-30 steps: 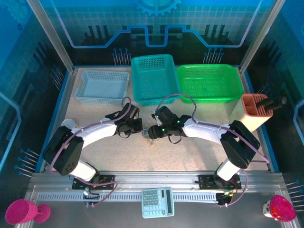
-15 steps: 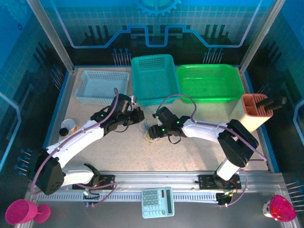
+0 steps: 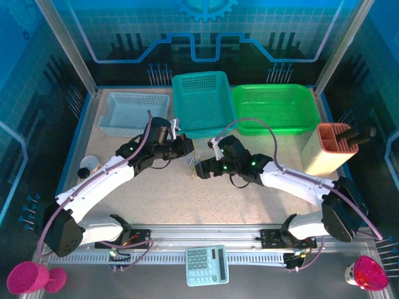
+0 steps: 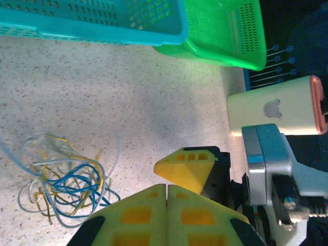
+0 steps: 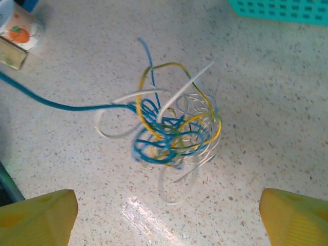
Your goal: Untangle the cables
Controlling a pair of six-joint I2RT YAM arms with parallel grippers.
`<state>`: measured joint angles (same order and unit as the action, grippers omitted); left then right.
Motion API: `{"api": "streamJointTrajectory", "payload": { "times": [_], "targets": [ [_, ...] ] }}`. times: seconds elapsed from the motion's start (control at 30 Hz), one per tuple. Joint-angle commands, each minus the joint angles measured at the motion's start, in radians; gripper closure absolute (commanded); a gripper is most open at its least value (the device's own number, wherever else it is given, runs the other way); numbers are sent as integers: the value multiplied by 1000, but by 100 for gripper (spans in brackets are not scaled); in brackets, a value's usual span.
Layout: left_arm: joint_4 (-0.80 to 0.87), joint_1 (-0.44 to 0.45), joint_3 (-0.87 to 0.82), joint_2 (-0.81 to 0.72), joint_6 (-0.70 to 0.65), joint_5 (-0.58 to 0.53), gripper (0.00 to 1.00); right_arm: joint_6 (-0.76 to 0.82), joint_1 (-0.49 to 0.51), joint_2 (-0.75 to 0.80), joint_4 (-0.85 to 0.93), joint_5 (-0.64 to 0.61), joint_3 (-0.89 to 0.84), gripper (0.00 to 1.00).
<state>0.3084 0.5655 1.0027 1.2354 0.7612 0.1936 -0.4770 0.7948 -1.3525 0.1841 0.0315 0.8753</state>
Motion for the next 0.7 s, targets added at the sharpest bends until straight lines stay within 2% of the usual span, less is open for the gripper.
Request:
{"api": "streamJointTrajectory", "payload": {
  "times": [0.0,0.33,0.43,0.6,0.67],
  "targets": [
    [-21,13,45,11,28,36,100,50,-8,-15,-52,29,20,7],
    [-37,44,90,39,61,40,100,2,-11,-171,-304,-35,48,15],
    [-41,46,103,34,74,48,100,-19,-22,-217,-332,-79,33,23],
    [-33,47,151,13,82,53,100,-73,-49,-256,-419,-96,-73,45],
    [-24,47,182,10,78,52,100,-85,-55,-268,-443,-90,-102,47]
  ]
}}
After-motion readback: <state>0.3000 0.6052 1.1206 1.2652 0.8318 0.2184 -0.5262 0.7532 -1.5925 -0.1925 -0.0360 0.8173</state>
